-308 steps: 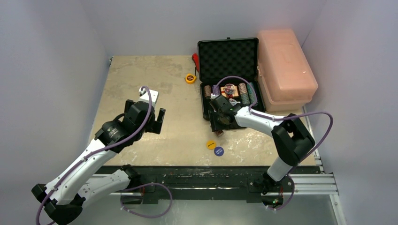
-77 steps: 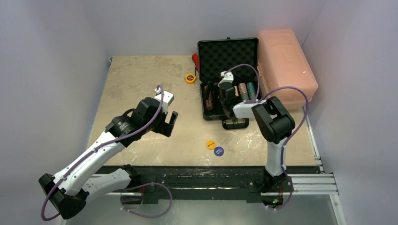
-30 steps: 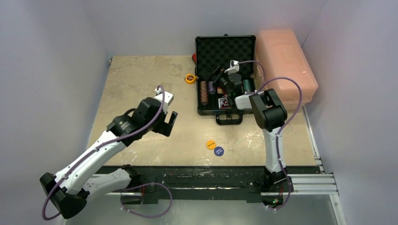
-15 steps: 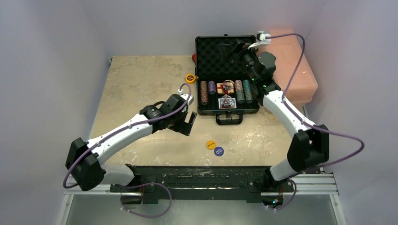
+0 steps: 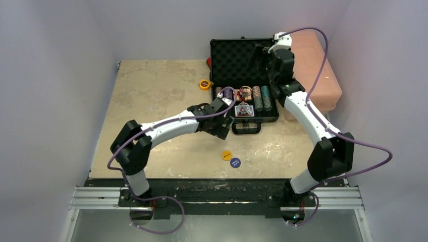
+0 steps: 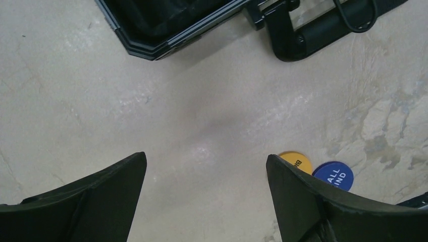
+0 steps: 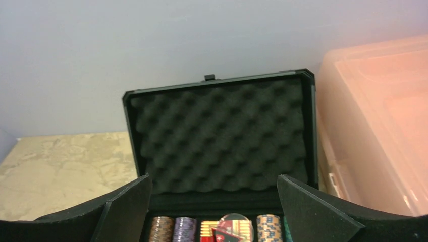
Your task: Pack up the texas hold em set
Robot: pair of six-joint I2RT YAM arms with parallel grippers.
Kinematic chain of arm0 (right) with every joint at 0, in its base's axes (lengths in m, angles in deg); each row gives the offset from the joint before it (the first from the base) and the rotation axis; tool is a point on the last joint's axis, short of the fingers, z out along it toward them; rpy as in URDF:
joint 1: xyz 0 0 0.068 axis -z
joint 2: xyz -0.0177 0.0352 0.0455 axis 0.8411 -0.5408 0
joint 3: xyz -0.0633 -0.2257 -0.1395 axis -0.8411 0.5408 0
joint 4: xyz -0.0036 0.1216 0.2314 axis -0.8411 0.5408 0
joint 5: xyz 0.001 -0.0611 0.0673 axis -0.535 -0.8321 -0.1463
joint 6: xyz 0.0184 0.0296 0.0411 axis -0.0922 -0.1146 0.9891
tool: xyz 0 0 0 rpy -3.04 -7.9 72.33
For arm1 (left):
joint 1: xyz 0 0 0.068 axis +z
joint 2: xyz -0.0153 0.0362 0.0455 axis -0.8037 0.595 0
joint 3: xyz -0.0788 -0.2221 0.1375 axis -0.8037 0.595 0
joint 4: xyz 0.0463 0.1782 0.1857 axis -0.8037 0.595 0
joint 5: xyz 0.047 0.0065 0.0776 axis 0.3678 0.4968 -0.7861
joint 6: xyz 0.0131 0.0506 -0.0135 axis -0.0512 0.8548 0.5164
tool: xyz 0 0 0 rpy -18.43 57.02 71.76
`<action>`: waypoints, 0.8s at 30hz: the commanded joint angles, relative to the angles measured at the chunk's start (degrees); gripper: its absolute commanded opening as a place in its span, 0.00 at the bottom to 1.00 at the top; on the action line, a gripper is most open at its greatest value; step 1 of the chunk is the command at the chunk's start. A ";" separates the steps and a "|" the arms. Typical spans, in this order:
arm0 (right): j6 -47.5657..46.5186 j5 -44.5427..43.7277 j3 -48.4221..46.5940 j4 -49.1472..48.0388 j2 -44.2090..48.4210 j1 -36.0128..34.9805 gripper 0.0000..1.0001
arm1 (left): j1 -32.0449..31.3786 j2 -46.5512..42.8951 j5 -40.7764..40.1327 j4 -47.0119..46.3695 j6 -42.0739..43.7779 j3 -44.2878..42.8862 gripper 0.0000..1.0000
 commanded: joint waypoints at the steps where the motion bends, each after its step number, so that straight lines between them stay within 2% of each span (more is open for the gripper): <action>1: -2.04 -1.96 -1.56 1.64 1.97 1.87 0.99 | -3.21 1.17 -1.43 -1.76 -1.49 -3.82 0.88; 12: -1.92 -0.19 -0.31 1.57 4.01 3.85 0.99 | -9.78 1.26 5.39 -4.58 3.78 3.69 0.85; 19: -1.51 0.77 0.13 1.32 4.59 4.13 0.99 | -12.06 1.87 7.28 -4.89 5.16 6.33 0.82; 24: -1.52 0.82 0.34 1.18 4.81 4.30 0.99 | -13.67 4.90 5.39 -3.69 5.75 4.89 0.80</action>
